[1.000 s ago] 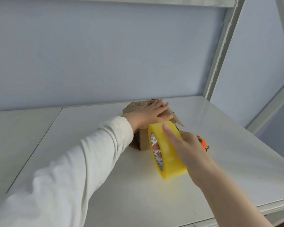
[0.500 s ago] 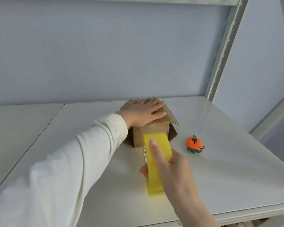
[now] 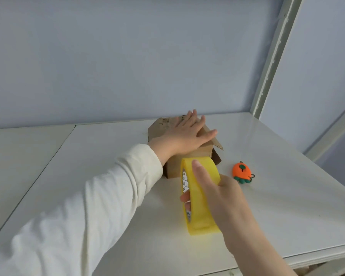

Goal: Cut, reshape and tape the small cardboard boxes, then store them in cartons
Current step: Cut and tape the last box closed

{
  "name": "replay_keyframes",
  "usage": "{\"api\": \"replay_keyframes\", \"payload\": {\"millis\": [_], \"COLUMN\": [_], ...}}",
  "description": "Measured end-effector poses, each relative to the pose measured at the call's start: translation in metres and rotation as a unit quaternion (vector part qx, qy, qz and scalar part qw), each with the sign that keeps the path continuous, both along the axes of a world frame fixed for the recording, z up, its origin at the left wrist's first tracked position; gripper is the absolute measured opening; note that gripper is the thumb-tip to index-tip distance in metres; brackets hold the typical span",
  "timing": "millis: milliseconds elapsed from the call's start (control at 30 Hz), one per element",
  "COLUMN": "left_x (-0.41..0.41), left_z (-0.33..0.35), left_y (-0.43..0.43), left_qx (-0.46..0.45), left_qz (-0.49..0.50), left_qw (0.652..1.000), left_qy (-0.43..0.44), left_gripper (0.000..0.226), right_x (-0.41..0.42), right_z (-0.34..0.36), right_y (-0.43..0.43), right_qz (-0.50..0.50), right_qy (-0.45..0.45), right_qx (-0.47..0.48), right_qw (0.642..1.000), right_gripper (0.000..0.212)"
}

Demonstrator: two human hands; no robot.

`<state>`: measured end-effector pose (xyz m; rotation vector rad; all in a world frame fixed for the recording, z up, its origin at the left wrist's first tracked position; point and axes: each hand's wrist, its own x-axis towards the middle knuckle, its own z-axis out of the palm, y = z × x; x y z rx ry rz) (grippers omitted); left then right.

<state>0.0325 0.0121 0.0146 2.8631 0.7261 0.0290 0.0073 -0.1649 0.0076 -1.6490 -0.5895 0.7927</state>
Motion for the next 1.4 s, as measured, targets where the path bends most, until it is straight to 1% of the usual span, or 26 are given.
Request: {"api": "replay_keyframes", "payload": {"millis": [67, 167, 200, 267, 333, 367, 433, 467, 567, 633, 700, 800, 833, 900, 967, 1033, 1067, 1100, 1133, 1167, 1200, 1233, 1267, 1300, 1367, 1400], "left_x": [-0.001, -0.003, -0.005, -0.010, -0.010, -0.010, -0.007, -0.005, -0.007, -0.008, -0.009, -0.010, -0.009, -0.008, -0.007, -0.010, -0.015, -0.023, -0.033, -0.042, -0.052, -0.060, -0.066, -0.070, -0.075, -0.075], "left_z": [-0.007, -0.005, -0.004, -0.007, -0.010, -0.010, -0.007, -0.005, -0.003, -0.002, 0.002, 0.009, 0.010, 0.004, 0.001, 0.008, 0.012, 0.013, 0.013, 0.011, 0.005, -0.001, -0.006, -0.010, -0.009, -0.006], "left_y": [-0.003, -0.003, -0.002, -0.001, 0.000, -0.001, -0.002, -0.002, -0.008, -0.012, -0.017, -0.012, -0.009, -0.005, -0.006, -0.014, -0.020, -0.029, -0.039, -0.052, -0.065, -0.076, -0.083, -0.086, -0.092, -0.093], "left_qx": [0.022, 0.018, 0.024, 0.043, 0.043, 0.043, 0.043, 0.041, 0.026, 0.031, 0.028, -0.035, -0.033, 0.009, 0.025, 0.020, 0.009, -0.020, -0.066, -0.119, -0.170, -0.225, -0.273, -0.320, -0.392, -0.423], "left_qz": [-0.007, -0.015, -0.018, -0.024, -0.020, -0.016, -0.004, 0.002, 0.018, 0.025, 0.048, 0.077, 0.083, 0.090, 0.093, 0.107, 0.132, 0.167, 0.200, 0.231, 0.265, 0.300, 0.332, 0.350, 0.343, 0.334], "left_qw": [1.000, 1.000, 0.999, 0.999, 0.999, 0.999, 0.999, 0.999, 0.999, 0.999, 0.998, 0.995, 0.995, 0.996, 0.994, 0.994, 0.989, 0.976, 0.950, 0.914, 0.876, 0.842, 0.813, 0.792, 0.782, 0.777], "left_qy": [0.019, 0.016, 0.013, 0.009, 0.014, 0.019, 0.020, 0.017, 0.024, 0.034, 0.032, -0.047, -0.046, 0.020, 0.045, -0.003, -0.061, -0.138, -0.229, -0.311, -0.365, -0.389, -0.394, -0.384, -0.341, -0.325], "left_gripper": [0.082, 0.086, 0.088, 0.092, 0.093, 0.093, 0.091, 0.091, 0.087, 0.085, 0.079, 0.068, 0.067, 0.066, 0.065, 0.062, 0.061, 0.057, 0.052, 0.044, 0.034, 0.026, 0.023, 0.026, 0.031, 0.028], "right_x": [-0.001, 0.003, 0.005, 0.011, 0.015, 0.014, 0.011, 0.007, -0.004, -0.005, 0.000, 0.006, 0.008, 0.011, 0.014, 0.016, 0.016, 0.017, 0.018, 0.019, 0.020, 0.020, 0.021, 0.023, 0.039, 0.053], "right_z": [0.000, 0.001, 0.001, -0.003, -0.013, -0.018, -0.027, -0.029, -0.025, -0.021, -0.019, -0.016, -0.015, -0.015, -0.014, -0.013, -0.012, -0.011, -0.011, -0.010, -0.010, -0.010, -0.008, -0.004, 0.000, -0.002], "right_y": [0.001, 0.001, -0.001, -0.011, -0.022, -0.026, -0.027, -0.025, -0.025, -0.027, -0.029, -0.027, -0.026, -0.025, -0.021, -0.020, -0.019, -0.019, -0.018, -0.019, -0.019, -0.020, -0.023, -0.026, -0.029, -0.028], "right_qz": [0.001, 0.017, 0.040, 0.122, 0.197, 0.211, 0.180, 0.153, 0.107, 0.105, 0.115, 0.138, 0.145, 0.150, 0.159, 0.161, 0.168, 0.176, 0.183, 0.189, 0.197, 0.209, 0.223, 0.239, 0.221, 0.173], "right_qy": [0.004, 0.005, 0.012, 0.042, 0.041, 0.032, 0.028, 0.031, 0.038, 0.052, 0.068, 0.083, 0.090, 0.093, 0.091, 0.096, 0.098, 0.096, 0.090, 0.083, 0.076, 0.060, 0.035, 0.010, -0.033, -0.056], "right_qx": [0.001, -0.004, 0.001, 0.029, 0.052, 0.063, 0.092, 0.107, 0.122, 0.116, 0.106, 0.098, 0.095, 0.088, 0.074, 0.062, 0.055, 0.048, 0.042, 0.038, 0.034, 0.025, 0.007, -0.013, -0.026, -0.017], "right_qw": [1.000, 1.000, 0.999, 0.991, 0.978, 0.975, 0.979, 0.982, 0.986, 0.986, 0.985, 0.982, 0.981, 0.980, 0.980, 0.980, 0.979, 0.979, 0.978, 0.978, 0.977, 0.976, 0.974, 0.971, 0.974, 0.983], "right_gripper": [0.046, 0.048, 0.046, 0.045, 0.049, 0.053, 0.064, 0.065, 0.049, 0.043, 0.030, 0.023, 0.023, 0.023, 0.024, 0.027, 0.028, 0.029, 0.031, 0.034, 0.040, 0.049, 0.061, 0.071, 0.079, 0.079]}}
